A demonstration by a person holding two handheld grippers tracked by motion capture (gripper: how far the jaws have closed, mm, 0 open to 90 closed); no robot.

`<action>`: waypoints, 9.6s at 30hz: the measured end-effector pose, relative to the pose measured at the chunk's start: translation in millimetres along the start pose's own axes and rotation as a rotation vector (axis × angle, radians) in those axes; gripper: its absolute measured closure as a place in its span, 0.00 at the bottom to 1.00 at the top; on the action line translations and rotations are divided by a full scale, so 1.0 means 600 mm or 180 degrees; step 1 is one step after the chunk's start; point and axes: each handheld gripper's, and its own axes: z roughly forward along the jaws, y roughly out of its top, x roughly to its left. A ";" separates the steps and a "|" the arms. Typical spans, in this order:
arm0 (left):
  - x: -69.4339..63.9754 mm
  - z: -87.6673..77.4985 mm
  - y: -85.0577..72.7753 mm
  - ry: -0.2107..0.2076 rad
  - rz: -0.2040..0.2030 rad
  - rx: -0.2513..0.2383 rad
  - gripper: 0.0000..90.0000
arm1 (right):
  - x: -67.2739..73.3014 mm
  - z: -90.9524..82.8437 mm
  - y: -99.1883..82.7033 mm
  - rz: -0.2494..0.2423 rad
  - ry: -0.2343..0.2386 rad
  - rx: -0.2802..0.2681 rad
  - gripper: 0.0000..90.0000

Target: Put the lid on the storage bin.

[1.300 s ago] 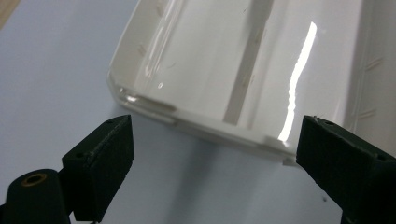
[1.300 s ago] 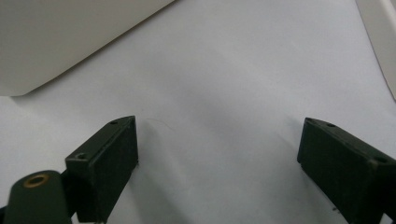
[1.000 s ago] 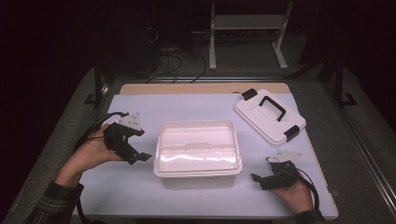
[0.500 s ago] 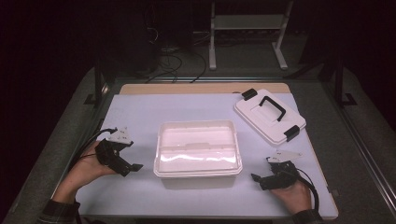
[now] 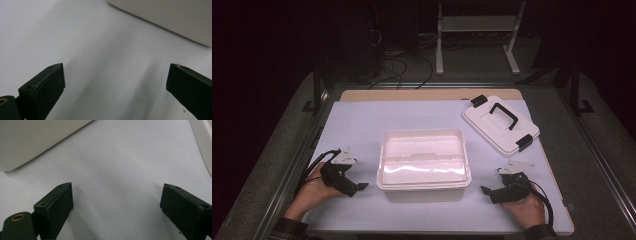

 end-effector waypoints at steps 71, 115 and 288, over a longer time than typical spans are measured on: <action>-0.004 0.020 -0.050 -0.0096 -0.0157 -0.0356 0.00 | -0.278 0.028 0.261 0.0204 -0.0395 0.0504 0.16; -0.004 0.020 -0.050 -0.0089 -0.0150 -0.0351 0.00 | -0.309 0.063 0.291 0.0205 -0.0093 0.0887 0.94; -0.004 0.020 -0.051 -0.0079 -0.0143 -0.0360 0.00 | -0.041 -0.030 0.108 -0.0029 -0.0217 -0.0148 0.09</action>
